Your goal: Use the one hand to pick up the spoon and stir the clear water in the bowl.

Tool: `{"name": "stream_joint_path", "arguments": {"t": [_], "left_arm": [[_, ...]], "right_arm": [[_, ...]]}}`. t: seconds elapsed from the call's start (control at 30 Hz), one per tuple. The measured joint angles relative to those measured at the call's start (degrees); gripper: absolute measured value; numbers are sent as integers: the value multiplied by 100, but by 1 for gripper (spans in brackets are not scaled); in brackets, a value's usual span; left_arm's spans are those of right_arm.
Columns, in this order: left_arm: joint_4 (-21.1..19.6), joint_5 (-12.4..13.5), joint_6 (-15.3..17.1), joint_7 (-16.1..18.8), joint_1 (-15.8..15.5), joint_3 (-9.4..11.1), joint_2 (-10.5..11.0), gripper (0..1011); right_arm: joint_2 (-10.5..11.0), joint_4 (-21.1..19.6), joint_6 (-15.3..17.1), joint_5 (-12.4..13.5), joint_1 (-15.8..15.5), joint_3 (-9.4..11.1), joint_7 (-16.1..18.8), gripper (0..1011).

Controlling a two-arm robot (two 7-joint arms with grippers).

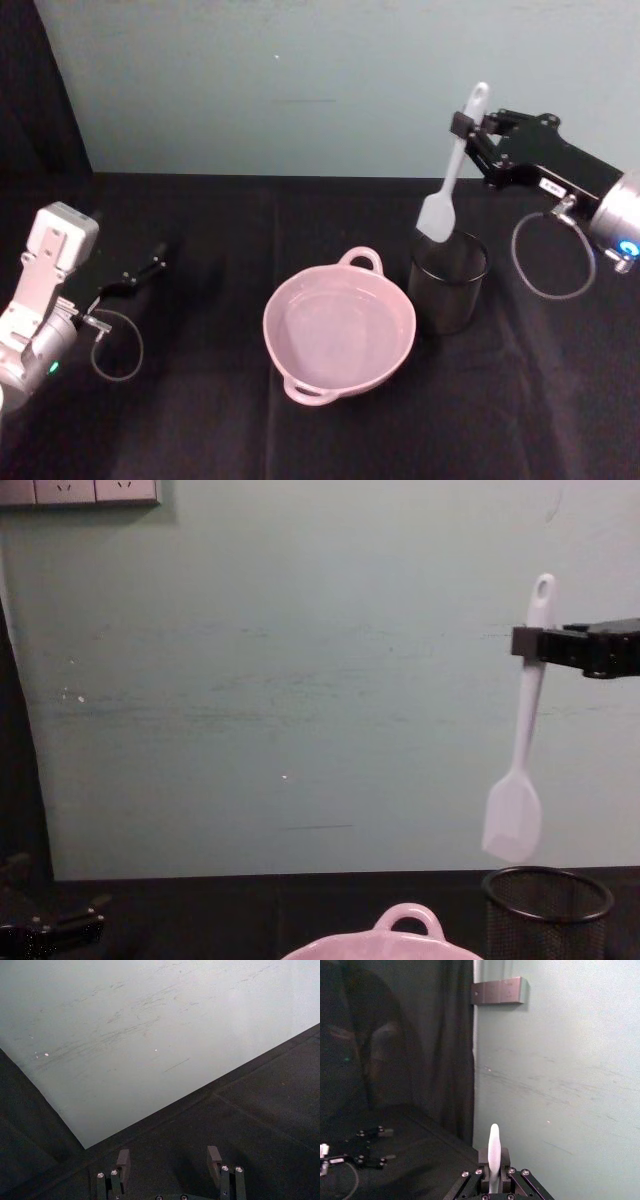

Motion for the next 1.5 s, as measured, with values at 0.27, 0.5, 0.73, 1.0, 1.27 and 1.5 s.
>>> {"name": "stream_joint_path", "arguments": {"t": [0.27,0.5,0.73,1.0,1.27,1.5], "left_arm": [[0,0,0,0,0,0,0,1005],[0,0,0,0,0,0,0,1005],[0,0,0,0,0,0,0,1005],[0,0,0,0,0,0,0,1005],[0,0,0,0,0,0,0,1005],[0,0,0,0,0,0,0,1005]], "right_arm": [[-223,-52,43,-36,129,-367,208,125],[-443,159,-130,-376,253,-859,387,124],[-634,474,-468,-530,222,-1070,550,125],[-719,576,-759,-671,-43,-1123,582,124],[-675,444,-836,-822,-306,-1108,552,125],[-762,476,-871,-885,-352,-1112,557,125]]}}
